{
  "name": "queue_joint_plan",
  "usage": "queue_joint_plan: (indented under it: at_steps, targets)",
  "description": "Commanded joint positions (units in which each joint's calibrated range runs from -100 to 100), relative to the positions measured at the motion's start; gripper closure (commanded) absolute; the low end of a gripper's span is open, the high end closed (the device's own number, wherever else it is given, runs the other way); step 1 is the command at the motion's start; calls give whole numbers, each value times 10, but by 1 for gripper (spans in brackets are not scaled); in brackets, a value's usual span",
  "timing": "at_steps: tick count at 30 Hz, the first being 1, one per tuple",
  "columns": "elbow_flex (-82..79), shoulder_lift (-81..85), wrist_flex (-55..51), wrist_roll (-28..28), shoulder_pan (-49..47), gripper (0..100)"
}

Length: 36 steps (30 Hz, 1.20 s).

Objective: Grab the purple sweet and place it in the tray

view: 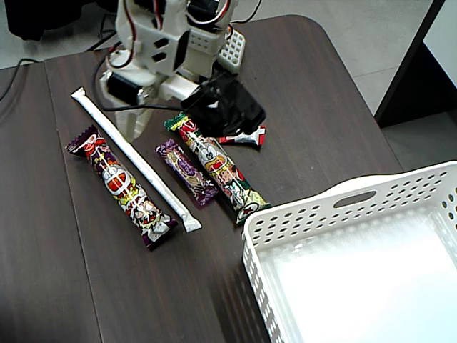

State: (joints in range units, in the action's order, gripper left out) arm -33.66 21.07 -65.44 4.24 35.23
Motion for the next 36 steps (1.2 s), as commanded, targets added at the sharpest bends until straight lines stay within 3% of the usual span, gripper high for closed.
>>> queue_joint_plan:
  at_steps: [1, 20, 29, 36]
  targets:
    - [90, -43, -1, 3, 11, 95]
    - [187, -170, -6, 3, 21, 94]
    - [187, -170, -47, -2, 21, 85]
    - [188, -169, -53, -2, 20, 85]
